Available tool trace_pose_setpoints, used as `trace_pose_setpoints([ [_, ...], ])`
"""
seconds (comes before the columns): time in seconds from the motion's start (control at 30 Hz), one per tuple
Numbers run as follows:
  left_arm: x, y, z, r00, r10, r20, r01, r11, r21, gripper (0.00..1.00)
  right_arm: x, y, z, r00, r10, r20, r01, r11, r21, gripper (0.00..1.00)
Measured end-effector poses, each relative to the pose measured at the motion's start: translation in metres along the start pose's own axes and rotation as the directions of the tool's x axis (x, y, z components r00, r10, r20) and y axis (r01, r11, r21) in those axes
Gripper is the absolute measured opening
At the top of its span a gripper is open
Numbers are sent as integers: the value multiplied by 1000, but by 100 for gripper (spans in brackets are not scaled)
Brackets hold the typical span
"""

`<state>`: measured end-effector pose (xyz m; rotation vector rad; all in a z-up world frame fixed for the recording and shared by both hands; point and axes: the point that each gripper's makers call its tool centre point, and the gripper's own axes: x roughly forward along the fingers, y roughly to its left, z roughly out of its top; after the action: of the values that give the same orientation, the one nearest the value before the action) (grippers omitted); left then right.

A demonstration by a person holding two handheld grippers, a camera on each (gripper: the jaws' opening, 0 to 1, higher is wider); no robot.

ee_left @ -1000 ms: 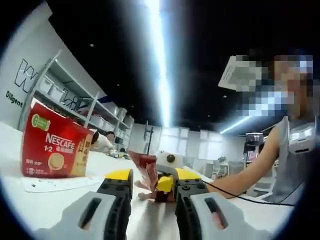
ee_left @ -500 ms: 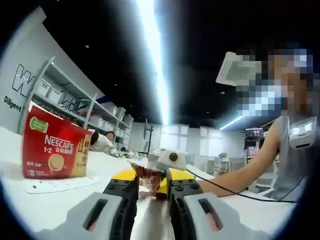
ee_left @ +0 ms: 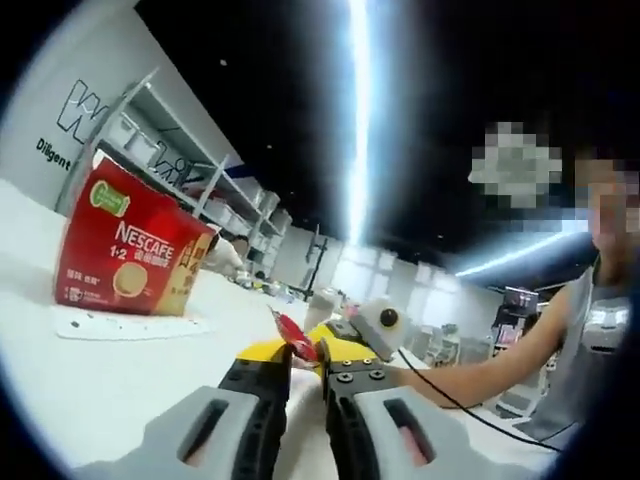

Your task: Tear open the coffee pouch, take out the coffee, and pour the coffee from the pouch into the cup

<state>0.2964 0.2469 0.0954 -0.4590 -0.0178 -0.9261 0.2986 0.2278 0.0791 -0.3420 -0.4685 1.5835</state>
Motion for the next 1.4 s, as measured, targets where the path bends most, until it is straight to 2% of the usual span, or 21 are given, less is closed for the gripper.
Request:
trace_pose_setpoints([
  [0.07, -1, -3, 1, 1000, -27, 5, 27, 996, -84, 12, 1, 4, 6, 999, 24, 40, -26, 999, 47, 13],
  [0.1, -4, 1, 6, 999, -20, 27, 24, 990, -136, 12, 0, 6, 8, 997, 39, 59, -44, 996, 72, 16],
  [0.13, -6, 3, 10, 999, -24, 47, 32, 984, -175, 11, 0, 9, 13, 994, 59, 93, -69, 992, 103, 22],
  [0.17, -9, 1, 16, 996, -44, 79, 60, 975, -213, 11, -3, 11, 25, 984, 80, 162, -103, 985, 139, 24],
  [0.2, -10, 1, 19, 994, -50, 97, 70, 974, -217, 11, -4, 9, 28, 981, 71, 181, -97, 986, 137, 25],
  [0.27, -12, 1, 22, 992, -54, 115, 80, 969, -233, 11, -7, 5, 31, 977, 58, 204, -90, 985, 148, 30],
  [0.33, -16, -4, 30, 983, -94, 155, 133, 954, -269, 11, -11, -7, 30, 977, 17, 214, -53, 985, 167, 36],
  [0.4, -17, -12, 35, 972, -146, 187, 196, 936, -291, 11, -11, -10, 28, 981, -6, 194, -25, 987, 157, 41],
  [0.43, -17, -14, 36, 969, -154, 194, 207, 934, -292, 11, -10, -10, 27, 981, -7, 192, -23, 988, 154, 42],
  [0.57, -16, -19, 36, 964, -181, 194, 231, 932, -279, 11, -6, 0, 28, 983, 24, 182, -47, 991, 123, 35],
  [0.63, -13, -25, 35, 961, -204, 187, 250, 931, -267, 11, -5, 2, 26, 985, 34, 168, -53, 992, 113, 24],
  [0.77, -11, -26, 30, 965, -205, 166, 244, 933, -264, 11, -7, 5, 28, 984, 50, 171, -72, 990, 124, 11],
  [1.17, -11, -27, 26, 965, -208, 159, 248, 920, -304, 11, -11, 4, 41, 973, 37, 227, -51, 997, 55, 11],
  [1.23, -10, -25, 25, 967, -206, 153, 245, 914, -322, 12, -10, 7, 44, 972, 47, 231, -59, 997, 47, 12],
  [1.3, -10, -25, 23, 966, -212, 147, 251, 898, -360, 12, -10, 8, 46, 971, 53, 234, -63, 997, 38, 12],
  [1.4, -10, -25, 22, 965, -219, 143, 258, 886, -386, 12, -8, 9, 52, 967, 55, 250, -63, 998, 27, 14],
])
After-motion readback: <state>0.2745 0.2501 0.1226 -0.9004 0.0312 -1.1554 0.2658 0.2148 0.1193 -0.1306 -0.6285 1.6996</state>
